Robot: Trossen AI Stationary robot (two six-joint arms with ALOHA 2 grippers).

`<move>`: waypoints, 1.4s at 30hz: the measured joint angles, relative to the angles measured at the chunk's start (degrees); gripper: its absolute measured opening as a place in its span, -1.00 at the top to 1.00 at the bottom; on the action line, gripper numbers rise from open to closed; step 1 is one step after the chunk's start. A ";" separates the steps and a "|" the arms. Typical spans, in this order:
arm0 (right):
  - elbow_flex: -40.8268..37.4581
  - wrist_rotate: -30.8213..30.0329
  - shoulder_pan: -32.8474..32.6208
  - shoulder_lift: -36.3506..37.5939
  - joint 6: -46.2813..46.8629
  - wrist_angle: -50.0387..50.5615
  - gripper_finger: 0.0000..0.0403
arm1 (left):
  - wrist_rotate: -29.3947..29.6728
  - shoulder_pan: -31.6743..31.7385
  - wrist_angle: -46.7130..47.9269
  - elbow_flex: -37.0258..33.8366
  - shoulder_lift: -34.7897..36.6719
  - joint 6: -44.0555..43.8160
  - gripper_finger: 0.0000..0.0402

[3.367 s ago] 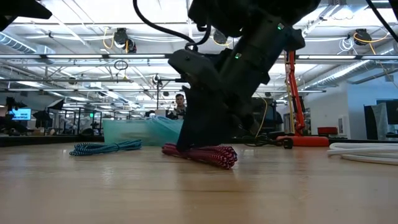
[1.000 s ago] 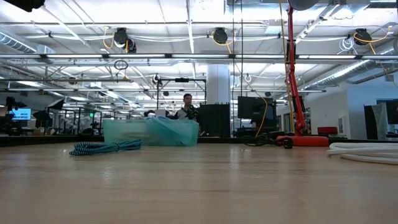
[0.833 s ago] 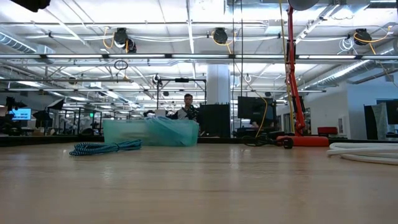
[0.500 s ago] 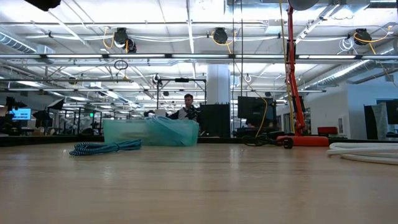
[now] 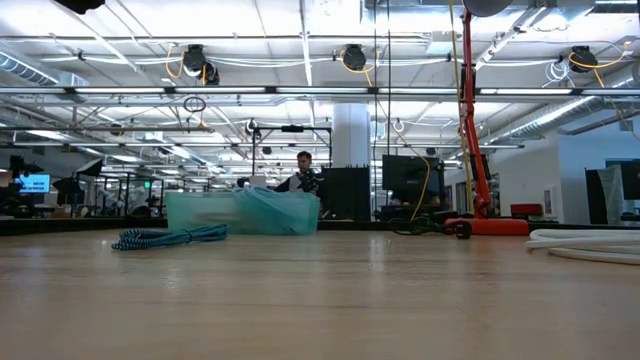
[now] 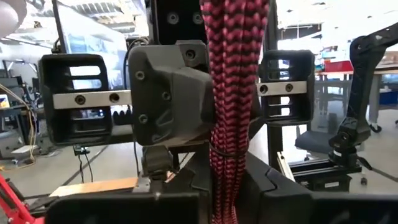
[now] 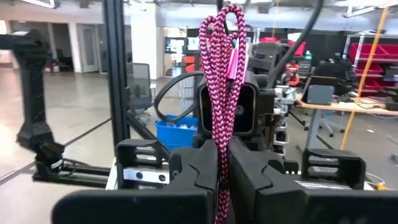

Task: Pick & Place USB Port
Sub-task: Put the pink black charger cable into the transparent bin

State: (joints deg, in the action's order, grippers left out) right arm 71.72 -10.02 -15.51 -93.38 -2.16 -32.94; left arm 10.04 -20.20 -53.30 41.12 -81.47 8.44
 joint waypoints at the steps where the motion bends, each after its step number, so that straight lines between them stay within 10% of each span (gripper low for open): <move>1: 0.00 0.89 0.01 0.00 -0.30 0.18 0.95 | -0.03 -0.06 0.03 0.00 0.00 -0.27 0.86; 6: 0.00 1.84 0.07 0.00 -3.39 1.38 0.79 | 1.07 -0.67 2.99 0.00 0.40 -6.55 0.86; 14: 0.00 -13.46 -0.33 3.86 -11.99 3.78 0.34 | 21.79 -7.65 19.87 0.02 10.38 -12.89 0.86; 20: 0.00 -32.03 -0.26 6.10 -14.15 10.98 0.07 | 31.58 -13.08 50.61 0.07 23.04 -44.11 0.86; 26: -0.05 -41.24 2.08 5.94 -15.75 15.02 -0.03 | 22.89 -17.89 77.57 0.04 27.97 -90.78 0.86; 31: -0.07 -41.12 3.15 6.42 -14.68 18.14 -0.04 | 15.29 -25.26 81.93 0.02 22.93 -118.94 0.86; 37: -0.07 -41.13 3.45 7.24 -14.09 19.18 -0.04 | 6.04 -35.34 82.14 0.42 14.34 -142.68 0.86; 42: -0.04 -40.95 3.85 7.54 -13.76 19.09 -0.02 | 4.82 -39.46 85.29 7.48 9.71 -145.88 0.86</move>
State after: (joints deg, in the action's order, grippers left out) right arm 71.68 -50.97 -11.66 -85.84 -15.92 -13.85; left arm 14.87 -59.66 31.99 48.61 -71.76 -137.45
